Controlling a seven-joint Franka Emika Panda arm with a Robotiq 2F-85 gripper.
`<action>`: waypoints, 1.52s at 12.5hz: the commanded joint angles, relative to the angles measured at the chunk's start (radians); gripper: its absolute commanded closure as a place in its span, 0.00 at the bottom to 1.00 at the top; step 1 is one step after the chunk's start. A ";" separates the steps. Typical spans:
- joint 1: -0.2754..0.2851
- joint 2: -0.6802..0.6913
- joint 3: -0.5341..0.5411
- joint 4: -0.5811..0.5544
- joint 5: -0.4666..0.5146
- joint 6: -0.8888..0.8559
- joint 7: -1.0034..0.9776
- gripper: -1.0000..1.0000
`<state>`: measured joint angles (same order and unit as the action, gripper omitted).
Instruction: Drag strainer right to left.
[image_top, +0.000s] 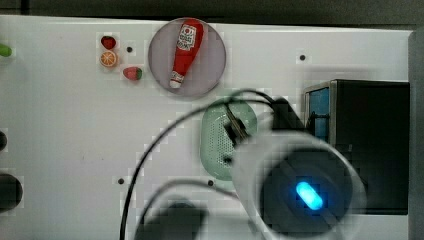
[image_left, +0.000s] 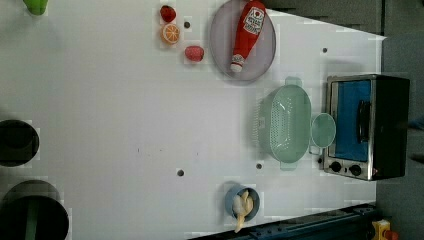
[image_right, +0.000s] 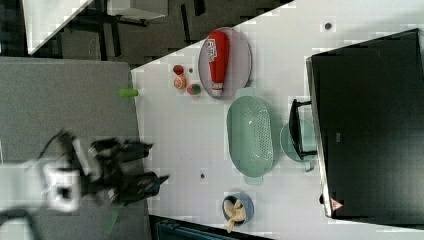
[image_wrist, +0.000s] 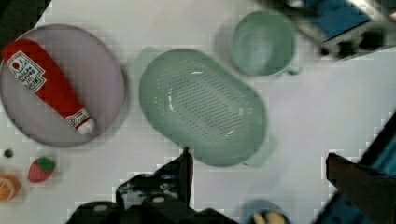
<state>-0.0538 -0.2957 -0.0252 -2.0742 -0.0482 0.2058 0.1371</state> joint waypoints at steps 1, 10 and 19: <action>0.024 0.119 0.022 -0.138 0.001 0.113 0.208 0.00; 0.032 0.390 0.046 -0.373 0.001 0.676 0.586 0.00; 0.072 0.651 0.077 -0.381 0.021 0.981 0.730 0.00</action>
<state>0.0069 0.3938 0.0369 -2.4805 -0.0503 1.1924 0.7349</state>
